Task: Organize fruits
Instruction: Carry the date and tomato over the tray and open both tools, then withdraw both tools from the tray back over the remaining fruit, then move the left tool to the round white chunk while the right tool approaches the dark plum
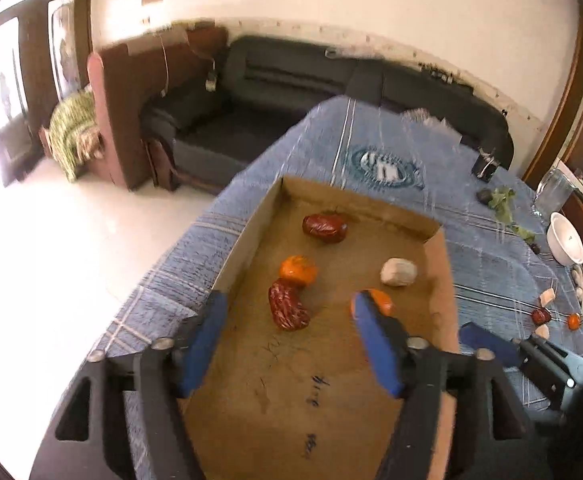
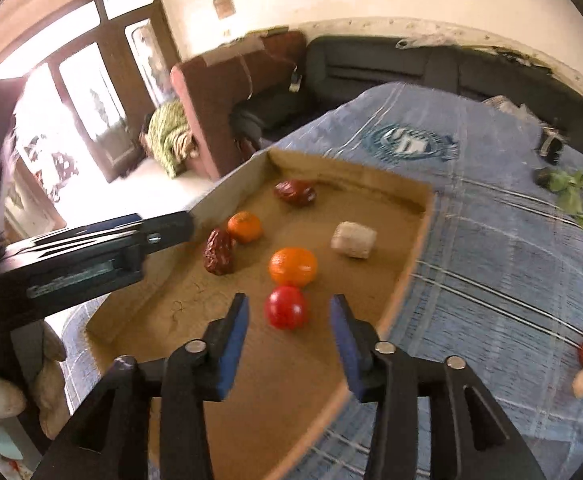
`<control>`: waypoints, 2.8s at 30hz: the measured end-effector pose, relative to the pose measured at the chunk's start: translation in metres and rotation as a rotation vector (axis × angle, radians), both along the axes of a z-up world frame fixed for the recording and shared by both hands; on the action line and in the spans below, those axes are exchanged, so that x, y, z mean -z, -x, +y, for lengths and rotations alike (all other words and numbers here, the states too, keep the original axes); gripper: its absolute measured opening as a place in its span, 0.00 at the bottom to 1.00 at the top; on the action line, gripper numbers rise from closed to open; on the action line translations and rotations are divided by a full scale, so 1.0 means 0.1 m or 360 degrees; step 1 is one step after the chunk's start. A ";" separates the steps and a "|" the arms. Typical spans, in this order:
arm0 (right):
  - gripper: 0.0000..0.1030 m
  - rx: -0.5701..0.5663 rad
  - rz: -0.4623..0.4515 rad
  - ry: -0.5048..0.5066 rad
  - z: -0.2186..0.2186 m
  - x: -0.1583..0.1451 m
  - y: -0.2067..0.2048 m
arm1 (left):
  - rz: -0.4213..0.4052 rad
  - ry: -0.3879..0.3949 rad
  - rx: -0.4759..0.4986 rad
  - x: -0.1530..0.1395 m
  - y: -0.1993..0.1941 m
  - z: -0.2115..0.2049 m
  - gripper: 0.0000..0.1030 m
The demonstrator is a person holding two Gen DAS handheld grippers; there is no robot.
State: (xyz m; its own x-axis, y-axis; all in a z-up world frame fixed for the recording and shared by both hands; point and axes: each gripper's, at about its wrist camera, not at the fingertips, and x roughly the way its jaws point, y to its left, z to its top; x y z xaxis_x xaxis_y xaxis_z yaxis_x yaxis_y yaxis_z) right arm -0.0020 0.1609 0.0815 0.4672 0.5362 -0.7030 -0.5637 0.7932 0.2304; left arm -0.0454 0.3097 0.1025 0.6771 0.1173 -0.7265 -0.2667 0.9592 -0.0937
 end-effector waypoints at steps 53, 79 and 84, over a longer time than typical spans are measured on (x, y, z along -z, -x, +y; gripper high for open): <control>0.62 0.0844 0.0035 -0.0229 -3.03 0.17 0.47 | -0.0099 -0.0290 0.0480 -0.02 0.60 -2.05 0.83; 0.58 0.1285 0.0203 -0.0133 -4.28 0.57 0.29 | 0.0129 -0.0154 0.0879 0.56 -0.35 -3.02 0.82; 0.49 0.1295 0.0205 -0.0090 -4.31 0.64 0.24 | 0.0168 -0.0072 0.0911 0.70 -0.70 -3.22 0.77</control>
State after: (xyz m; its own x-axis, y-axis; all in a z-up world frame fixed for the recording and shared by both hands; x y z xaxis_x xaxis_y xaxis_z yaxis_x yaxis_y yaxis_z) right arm -0.0257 -0.2698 0.0176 0.6422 0.1014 -0.7598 0.2155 0.9273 0.3060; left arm 0.0243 -0.0118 0.0320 0.5660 -0.2139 -0.7962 0.2899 0.9557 -0.0507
